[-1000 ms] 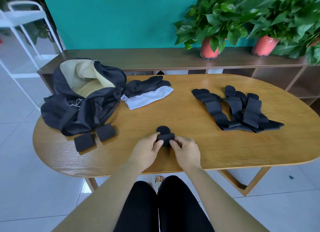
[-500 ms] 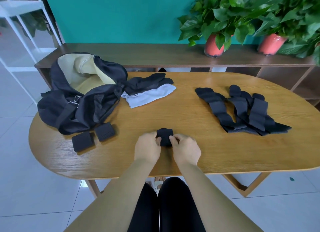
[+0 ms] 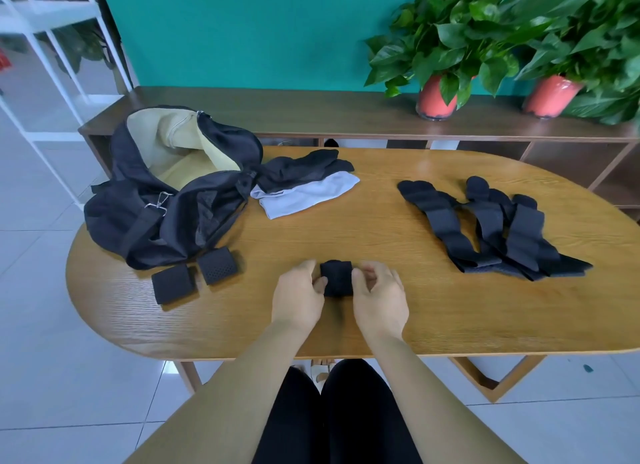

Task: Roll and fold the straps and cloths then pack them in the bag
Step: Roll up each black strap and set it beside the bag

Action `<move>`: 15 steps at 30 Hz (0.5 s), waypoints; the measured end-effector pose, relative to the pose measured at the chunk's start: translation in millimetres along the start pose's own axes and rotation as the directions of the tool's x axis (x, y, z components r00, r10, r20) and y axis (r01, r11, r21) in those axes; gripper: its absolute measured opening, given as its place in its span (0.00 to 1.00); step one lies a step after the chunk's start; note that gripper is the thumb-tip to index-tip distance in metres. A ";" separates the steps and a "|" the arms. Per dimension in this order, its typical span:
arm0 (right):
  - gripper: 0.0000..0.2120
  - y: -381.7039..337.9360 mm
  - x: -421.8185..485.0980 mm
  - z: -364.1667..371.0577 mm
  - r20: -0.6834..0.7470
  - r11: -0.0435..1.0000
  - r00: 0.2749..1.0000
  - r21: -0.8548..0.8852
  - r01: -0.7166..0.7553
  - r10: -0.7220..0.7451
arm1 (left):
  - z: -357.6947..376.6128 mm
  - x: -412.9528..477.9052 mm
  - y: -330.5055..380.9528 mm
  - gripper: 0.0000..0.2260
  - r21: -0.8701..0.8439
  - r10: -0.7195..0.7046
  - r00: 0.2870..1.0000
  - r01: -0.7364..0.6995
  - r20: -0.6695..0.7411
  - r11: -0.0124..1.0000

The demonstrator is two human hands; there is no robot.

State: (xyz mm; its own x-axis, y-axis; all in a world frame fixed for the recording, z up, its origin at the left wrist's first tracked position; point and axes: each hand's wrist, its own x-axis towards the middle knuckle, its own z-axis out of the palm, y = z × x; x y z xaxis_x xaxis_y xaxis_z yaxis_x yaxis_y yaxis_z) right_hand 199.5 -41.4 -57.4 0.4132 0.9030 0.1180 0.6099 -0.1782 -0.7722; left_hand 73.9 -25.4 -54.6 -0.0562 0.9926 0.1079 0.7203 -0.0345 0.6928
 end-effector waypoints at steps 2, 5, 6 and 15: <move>0.11 4.1 -5.7 0.8 0.021 0.988 0.989 -0.054 0.148 -0.147 | -3.9 -2.7 -3.9 0.14 -0.035 0.031 0.999 -0.031 -0.011 0.999; 0.14 12.1 -13.1 5.6 0.100 0.939 0.959 -0.199 0.281 -0.266 | -14.3 -9.2 -10.8 0.15 0.097 0.204 0.979 -0.201 -0.022 0.975; 0.16 13.2 -14.5 7.1 0.119 0.924 0.953 -0.238 0.298 -0.277 | -17.7 -11.7 -13.3 0.17 0.208 0.286 0.958 -0.287 0.031 0.935; 0.22 -24.6 -10.2 33.9 0.351 0.816 0.893 -0.401 0.417 -0.283 | -59.5 -8.3 -31.1 0.29 0.619 0.228 0.914 -0.397 0.336 0.678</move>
State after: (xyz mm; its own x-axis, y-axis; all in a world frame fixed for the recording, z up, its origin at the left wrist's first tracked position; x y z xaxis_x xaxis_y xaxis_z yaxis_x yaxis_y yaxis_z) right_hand 157.4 -32.9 -60.7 -0.0413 0.9937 0.1044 0.9411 0.0738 -0.3301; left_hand 10.8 -39.5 -34.6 0.3450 0.9385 0.0164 0.9386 -0.3447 -0.0150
